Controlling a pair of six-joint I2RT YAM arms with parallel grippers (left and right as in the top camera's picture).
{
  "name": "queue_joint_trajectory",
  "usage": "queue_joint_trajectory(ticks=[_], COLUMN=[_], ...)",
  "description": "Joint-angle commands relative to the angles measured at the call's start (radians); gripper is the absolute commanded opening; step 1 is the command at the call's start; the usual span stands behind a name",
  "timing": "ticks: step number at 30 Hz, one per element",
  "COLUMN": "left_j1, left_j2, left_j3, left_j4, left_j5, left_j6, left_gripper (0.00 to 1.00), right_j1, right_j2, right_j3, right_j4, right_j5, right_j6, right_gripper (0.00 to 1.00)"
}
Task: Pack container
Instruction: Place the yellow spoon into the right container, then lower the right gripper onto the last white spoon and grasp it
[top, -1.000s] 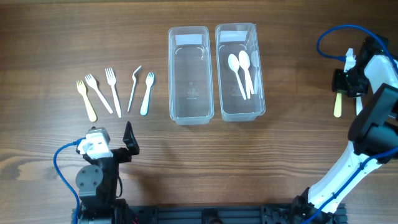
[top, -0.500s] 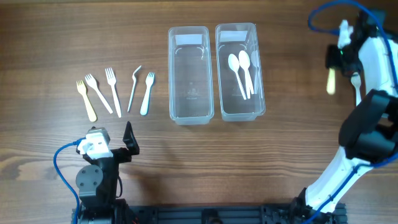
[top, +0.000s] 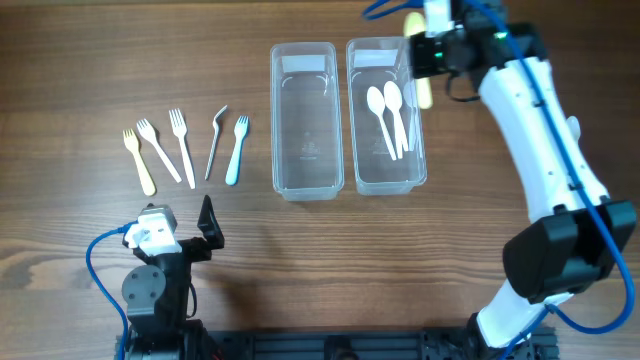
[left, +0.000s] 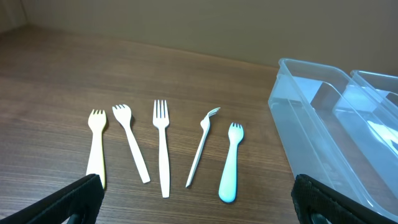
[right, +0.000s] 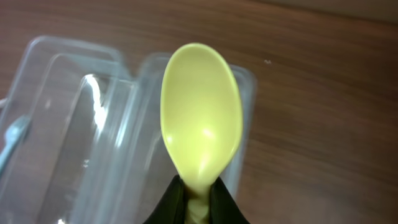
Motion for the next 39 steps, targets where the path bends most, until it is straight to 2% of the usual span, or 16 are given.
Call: queue_joint_trajectory(ticks=[1,5,6,8,11,13,15,16,17,20,22,23,26,31,37,39], left_j1=[-0.006,-0.006,-0.006,-0.006,-0.006,-0.006,-0.006,-0.006,-0.006,-0.006,-0.006,-0.006,-0.006,-0.006,-0.006,-0.006], left_j2=[-0.009,-0.009,-0.009,-0.009,-0.009,-0.009,-0.009,-0.009,-0.009,-0.009,-0.009,-0.009,-0.009,-0.009,-0.009,-0.009], left_j3=[-0.006,-0.006,-0.006,-0.006,-0.006,-0.006,-0.006,-0.006,-0.006,-0.006,-0.006,-0.006,-0.006,-0.006,-0.006,-0.006], left_j4=[0.003,0.003,0.003,0.003,0.003,0.003,0.003,0.003,0.003,0.003,0.003,0.003,0.003,0.003,0.003,0.003], left_j5=[0.012,0.012,0.012,0.012,0.012,0.012,0.012,0.012,0.012,0.012,0.012,0.012,0.012,0.012,0.012,0.012], left_j6=[0.019,0.019,0.019,0.019,0.019,0.019,0.019,0.019,0.019,0.019,0.019,0.019,0.019,0.019,0.019,0.019], left_gripper=[1.0,1.0,1.0,1.0,1.0,1.0,1.0,1.0,1.0,1.0,1.0,1.0,1.0,1.0,1.0,1.0], right_j1=[0.072,0.112,0.112,0.112,0.106,0.095,0.071,0.049,0.019,-0.089,-0.17,-0.237,-0.373,-0.556,-0.661,-0.684], right_j2=[0.012,0.06,0.083,0.113,0.1,0.073,0.035,0.009,-0.02,-0.096,-0.132,-0.147,-0.144,-0.099,-0.087,-0.069], right_j3=[-0.062,-0.097,-0.098,-0.098,-0.095,-0.085,-0.06,-0.046,-0.034,-0.027,-0.027,-0.027,-0.028,-0.034,-0.036,-0.061], right_j4=[0.051,0.074,0.075,0.077,0.08,0.073,0.034,0.012,-0.008,-0.055,-0.087,-0.114,-0.145,-0.126,-0.104,-0.072], right_j5=[-0.015,-0.011,-0.012,-0.012,0.05,0.089,0.173,0.221,0.264,0.326,0.327,0.327,0.326,0.314,0.275,0.218], right_j6=[0.061,0.09,0.096,0.095,0.093,0.092,0.093,0.093,0.092,0.072,0.005,-0.07,-0.177,-0.22,-0.223,-0.291], right_gripper=[0.06,0.09,0.17,0.43,0.49,0.59,0.63,0.72,0.78,0.87,0.92,1.0,0.99,1.0,1.0,0.99])
